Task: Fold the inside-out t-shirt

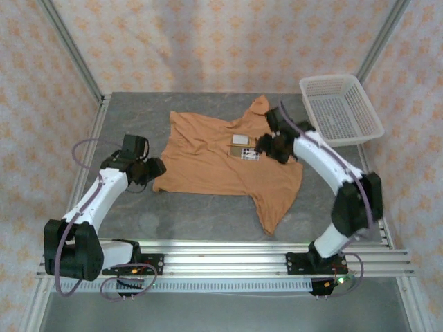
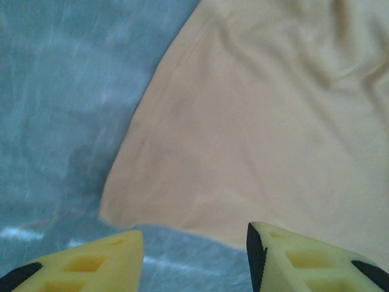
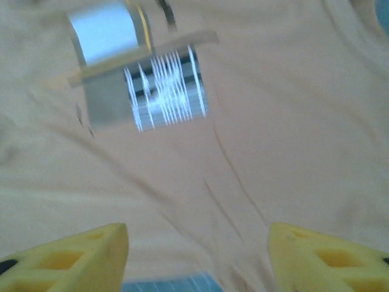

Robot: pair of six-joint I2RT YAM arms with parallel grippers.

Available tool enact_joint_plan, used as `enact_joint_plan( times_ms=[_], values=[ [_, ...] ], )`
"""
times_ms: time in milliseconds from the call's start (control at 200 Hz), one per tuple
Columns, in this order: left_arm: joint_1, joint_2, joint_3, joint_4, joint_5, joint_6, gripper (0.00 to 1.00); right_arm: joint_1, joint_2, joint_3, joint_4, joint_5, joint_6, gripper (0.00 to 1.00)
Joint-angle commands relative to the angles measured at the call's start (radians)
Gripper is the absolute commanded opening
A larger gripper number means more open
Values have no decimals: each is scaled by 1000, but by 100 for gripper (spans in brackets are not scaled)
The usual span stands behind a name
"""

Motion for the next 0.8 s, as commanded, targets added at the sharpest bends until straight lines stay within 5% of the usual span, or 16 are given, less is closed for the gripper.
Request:
enact_joint_plan(
  times_ms=[0,315,796],
  values=[
    [25,-35,-74,25,38,-45,51,47,-116,-230,38,85,81,57],
    [119,77,-89,131,76,-31,50,147,-390,-514,3,84,185,50],
    [143,277,-68,278,160,-53,42,225,-435,-615,0,3,263,50]
  ],
)
